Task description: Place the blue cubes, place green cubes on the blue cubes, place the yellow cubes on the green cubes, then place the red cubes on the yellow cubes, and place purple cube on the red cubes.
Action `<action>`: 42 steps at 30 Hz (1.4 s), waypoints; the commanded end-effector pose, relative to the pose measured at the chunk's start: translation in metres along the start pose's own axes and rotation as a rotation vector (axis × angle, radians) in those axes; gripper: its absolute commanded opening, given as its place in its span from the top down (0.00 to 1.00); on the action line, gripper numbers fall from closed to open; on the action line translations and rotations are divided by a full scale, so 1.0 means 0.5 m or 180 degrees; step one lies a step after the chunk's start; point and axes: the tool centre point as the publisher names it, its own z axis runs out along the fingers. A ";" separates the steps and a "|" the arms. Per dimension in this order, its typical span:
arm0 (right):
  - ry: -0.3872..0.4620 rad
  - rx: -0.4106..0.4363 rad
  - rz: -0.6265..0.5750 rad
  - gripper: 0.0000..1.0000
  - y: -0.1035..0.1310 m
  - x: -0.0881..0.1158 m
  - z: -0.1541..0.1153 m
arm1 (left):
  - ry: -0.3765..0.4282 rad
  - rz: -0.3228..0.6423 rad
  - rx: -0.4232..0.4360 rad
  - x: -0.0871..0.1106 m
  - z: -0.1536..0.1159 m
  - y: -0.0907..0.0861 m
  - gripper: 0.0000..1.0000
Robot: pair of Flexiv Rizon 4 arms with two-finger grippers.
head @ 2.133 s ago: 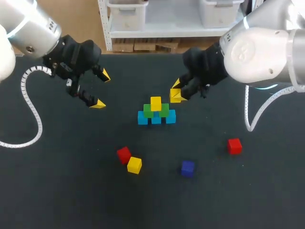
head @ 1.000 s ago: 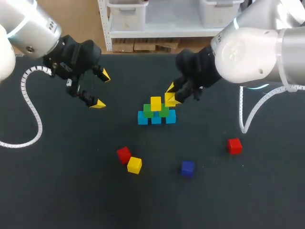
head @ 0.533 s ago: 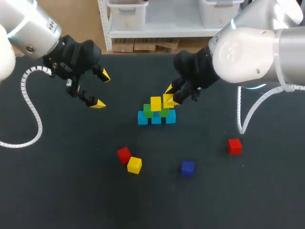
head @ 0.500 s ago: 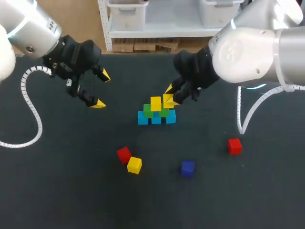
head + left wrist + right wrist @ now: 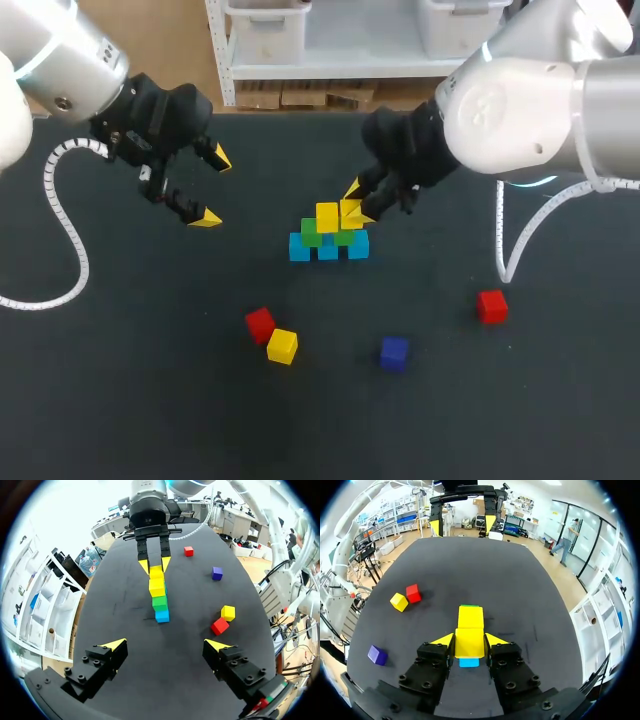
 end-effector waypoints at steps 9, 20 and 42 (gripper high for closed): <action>-0.0019 -0.0019 0.0005 1.00 -0.001 -0.001 0.006 | 0.0005 0.0001 0.0009 0.000 -0.001 0.002 0.00; -0.0035 -0.0034 0.0017 1.00 -0.001 0.001 0.008 | 0.0005 0.0001 0.0009 0.000 -0.001 0.002 0.00; -0.0041 -0.0030 0.0033 0.89 -0.003 0.005 0.010 | 0.0005 0.0001 0.0009 0.000 -0.001 0.002 0.00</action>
